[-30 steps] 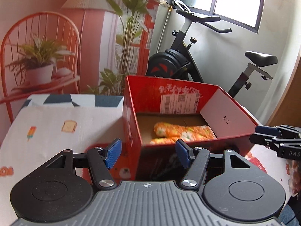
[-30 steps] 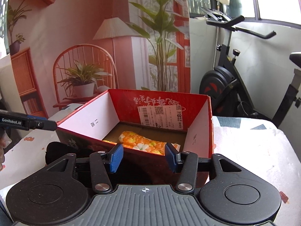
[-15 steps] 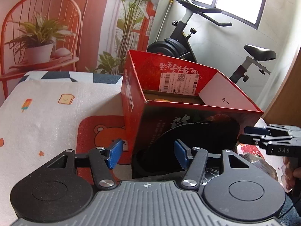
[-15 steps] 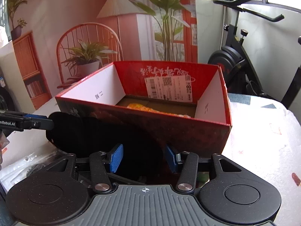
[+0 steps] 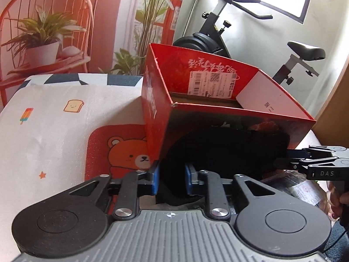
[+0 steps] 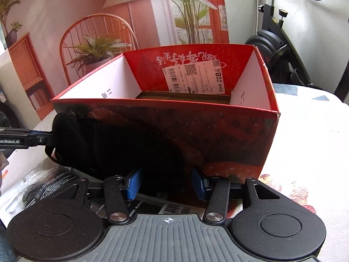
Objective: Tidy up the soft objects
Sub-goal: 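Close the right tool on the black eye mask beside the box, then lift the black eye mask with the right tool and release it into the box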
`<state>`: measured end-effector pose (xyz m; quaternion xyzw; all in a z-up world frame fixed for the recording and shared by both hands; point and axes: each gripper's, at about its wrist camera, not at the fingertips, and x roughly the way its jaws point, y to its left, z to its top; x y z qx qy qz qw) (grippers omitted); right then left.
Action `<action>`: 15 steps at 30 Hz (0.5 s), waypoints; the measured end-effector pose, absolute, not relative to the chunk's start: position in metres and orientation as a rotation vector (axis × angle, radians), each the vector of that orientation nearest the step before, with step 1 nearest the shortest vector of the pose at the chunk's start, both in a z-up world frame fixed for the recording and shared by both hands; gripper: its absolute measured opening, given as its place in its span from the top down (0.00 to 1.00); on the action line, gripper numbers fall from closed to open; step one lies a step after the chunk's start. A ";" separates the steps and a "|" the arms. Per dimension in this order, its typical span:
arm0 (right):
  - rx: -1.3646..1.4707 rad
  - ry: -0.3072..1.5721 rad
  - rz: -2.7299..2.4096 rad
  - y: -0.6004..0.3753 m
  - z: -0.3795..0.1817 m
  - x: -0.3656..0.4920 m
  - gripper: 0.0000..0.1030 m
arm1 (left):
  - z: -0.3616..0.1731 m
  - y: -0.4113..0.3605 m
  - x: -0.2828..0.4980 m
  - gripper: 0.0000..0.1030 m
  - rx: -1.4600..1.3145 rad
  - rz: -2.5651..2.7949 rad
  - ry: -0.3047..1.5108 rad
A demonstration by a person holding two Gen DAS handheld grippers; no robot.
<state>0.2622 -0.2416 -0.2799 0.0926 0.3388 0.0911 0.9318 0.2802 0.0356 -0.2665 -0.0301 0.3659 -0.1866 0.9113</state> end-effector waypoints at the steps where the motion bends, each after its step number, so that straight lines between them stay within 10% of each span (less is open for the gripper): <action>1: 0.190 0.692 0.192 -0.242 -0.280 0.262 0.55 | -0.267 0.036 0.280 0.78 -0.059 -0.384 0.755; 8: 0.177 0.646 0.191 -0.239 -0.271 0.257 0.92 | -0.263 0.031 0.280 0.84 -0.018 -0.352 0.744; 15: 0.164 0.557 0.205 -0.238 -0.248 0.239 0.95 | -0.245 0.035 0.266 0.90 -0.021 -0.307 0.686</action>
